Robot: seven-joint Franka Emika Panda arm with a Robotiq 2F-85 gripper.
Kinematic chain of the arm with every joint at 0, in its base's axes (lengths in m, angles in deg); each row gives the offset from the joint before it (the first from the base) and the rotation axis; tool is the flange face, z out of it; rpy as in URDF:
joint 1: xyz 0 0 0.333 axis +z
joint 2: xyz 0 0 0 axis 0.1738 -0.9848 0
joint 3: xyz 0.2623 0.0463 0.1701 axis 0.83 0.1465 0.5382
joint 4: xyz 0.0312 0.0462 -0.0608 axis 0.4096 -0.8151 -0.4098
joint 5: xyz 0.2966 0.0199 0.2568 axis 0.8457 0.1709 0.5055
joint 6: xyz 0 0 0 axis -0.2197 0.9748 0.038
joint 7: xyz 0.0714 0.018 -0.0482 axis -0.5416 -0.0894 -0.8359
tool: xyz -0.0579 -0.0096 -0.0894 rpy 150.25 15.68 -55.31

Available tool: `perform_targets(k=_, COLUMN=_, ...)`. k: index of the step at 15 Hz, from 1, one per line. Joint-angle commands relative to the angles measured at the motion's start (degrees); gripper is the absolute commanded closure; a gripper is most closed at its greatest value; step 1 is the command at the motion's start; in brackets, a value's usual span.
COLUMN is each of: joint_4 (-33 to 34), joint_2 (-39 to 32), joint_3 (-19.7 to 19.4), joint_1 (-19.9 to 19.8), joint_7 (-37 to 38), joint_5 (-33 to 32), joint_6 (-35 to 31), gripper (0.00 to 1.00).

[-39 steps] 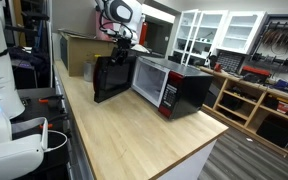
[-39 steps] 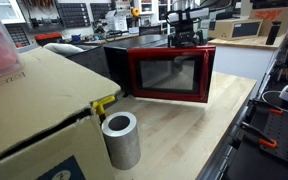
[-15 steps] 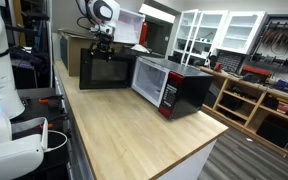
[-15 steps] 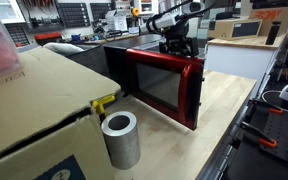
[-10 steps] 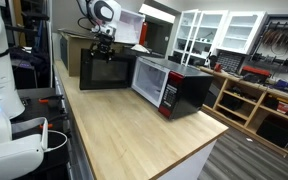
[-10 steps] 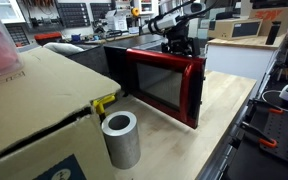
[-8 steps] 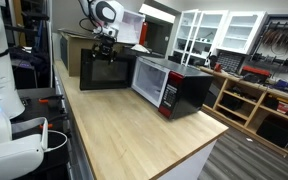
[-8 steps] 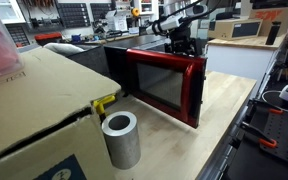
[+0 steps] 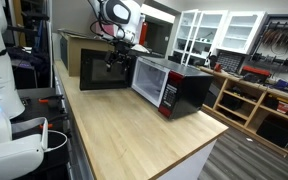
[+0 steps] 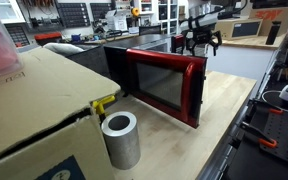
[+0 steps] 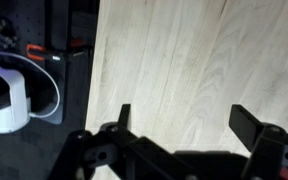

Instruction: Open the microwave door

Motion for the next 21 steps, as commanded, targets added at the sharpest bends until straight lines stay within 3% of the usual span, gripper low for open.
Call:
perform_targets(k=1, joint_4=0.4, joint_2=2.0, joint_3=-2.2, joint_1=-2.6, joint_7=-14.4, joint_5=-3.5, joint_6=0.8, gripper=0.00)
perform_targets(k=5, joint_4=2.0, joint_2=3.1, joint_3=-3.6, joint_1=-4.5, joint_7=-27.9, joint_5=-8.0, joint_6=1.5, gripper=0.00)
perform_targets(k=10, joint_4=3.4, joint_2=5.2, joint_3=-3.0, joint_1=-4.6, joint_7=-38.5, joint_5=-14.1, joint_6=-1.8, gripper=0.00)
perform_targets(k=16, joint_4=1.6, joint_2=8.4, joint_3=-1.0, joint_1=-4.3, joint_7=-43.5, joint_5=-19.2, joint_6=-15.7, gripper=0.00)
perform_targets(k=21, joint_4=-1.3, joint_2=10.3, joint_3=-0.3, joint_1=-3.3, joint_7=-50.4, joint_5=-11.4, joint_6=-31.8, gripper=0.00)
